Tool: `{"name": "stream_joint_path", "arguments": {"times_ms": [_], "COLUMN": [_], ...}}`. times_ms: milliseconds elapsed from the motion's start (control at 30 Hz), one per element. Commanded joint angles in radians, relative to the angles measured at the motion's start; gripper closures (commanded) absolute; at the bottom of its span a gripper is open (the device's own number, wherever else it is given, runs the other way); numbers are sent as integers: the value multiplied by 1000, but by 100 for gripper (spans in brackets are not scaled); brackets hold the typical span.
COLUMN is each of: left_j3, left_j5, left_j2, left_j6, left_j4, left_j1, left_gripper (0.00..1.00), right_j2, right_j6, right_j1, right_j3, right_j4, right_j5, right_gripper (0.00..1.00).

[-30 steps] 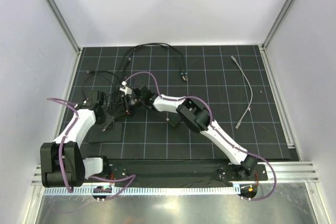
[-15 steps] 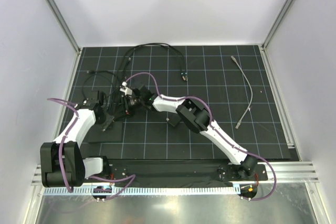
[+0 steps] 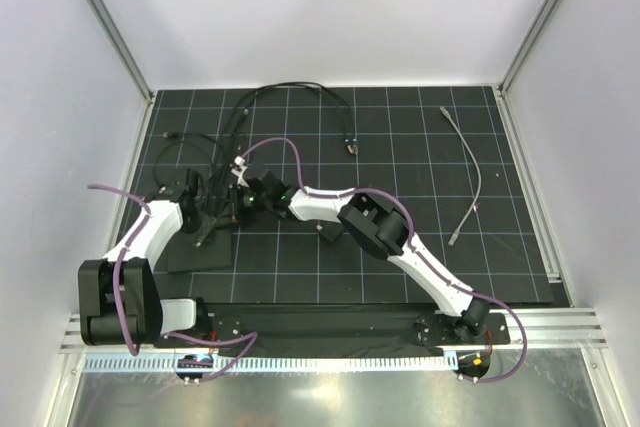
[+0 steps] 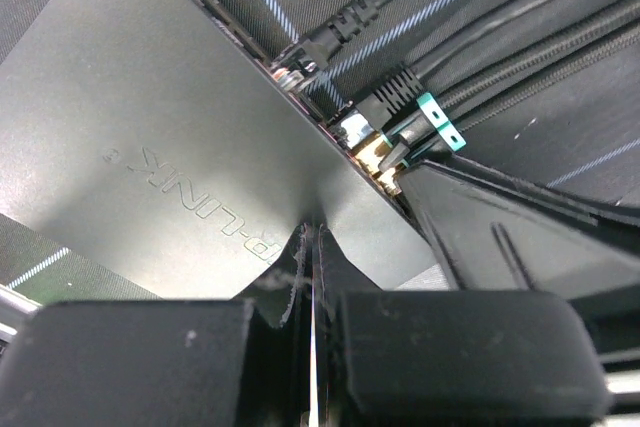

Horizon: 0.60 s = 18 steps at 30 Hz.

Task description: Pull the plug from the switch port

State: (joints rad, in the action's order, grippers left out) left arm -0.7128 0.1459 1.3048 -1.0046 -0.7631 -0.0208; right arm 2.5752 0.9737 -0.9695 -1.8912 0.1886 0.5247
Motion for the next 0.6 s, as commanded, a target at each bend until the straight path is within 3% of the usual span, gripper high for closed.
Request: {"name": "stream_joint_path", "arguments": {"times_ms": [0,100,267,467,567], "left_j3": [95,88,107,108,105], "left_j5": [23,32,35,35,32], "left_j2": [105,114,96,93,99], "left_j6": [-15,1,3,4,9], "left_j4": [-56,-62,-51,-48,-50], "left_j1": [1,1,-1,-1,1], "left_gripper": [100,100,100,100,100], "right_j2": [3,3,7,-24,17], "right_j6": [-187,-146,118,259,300], "right_j1": [-32,-26,24,78,103], "right_j3": [38,52,106,202,135], "right_j4": [-57,-41,205,386,384], "right_j5": [-411,-367,-194,-213,-203], "right_gripper": [99,99,99,99,99]}}
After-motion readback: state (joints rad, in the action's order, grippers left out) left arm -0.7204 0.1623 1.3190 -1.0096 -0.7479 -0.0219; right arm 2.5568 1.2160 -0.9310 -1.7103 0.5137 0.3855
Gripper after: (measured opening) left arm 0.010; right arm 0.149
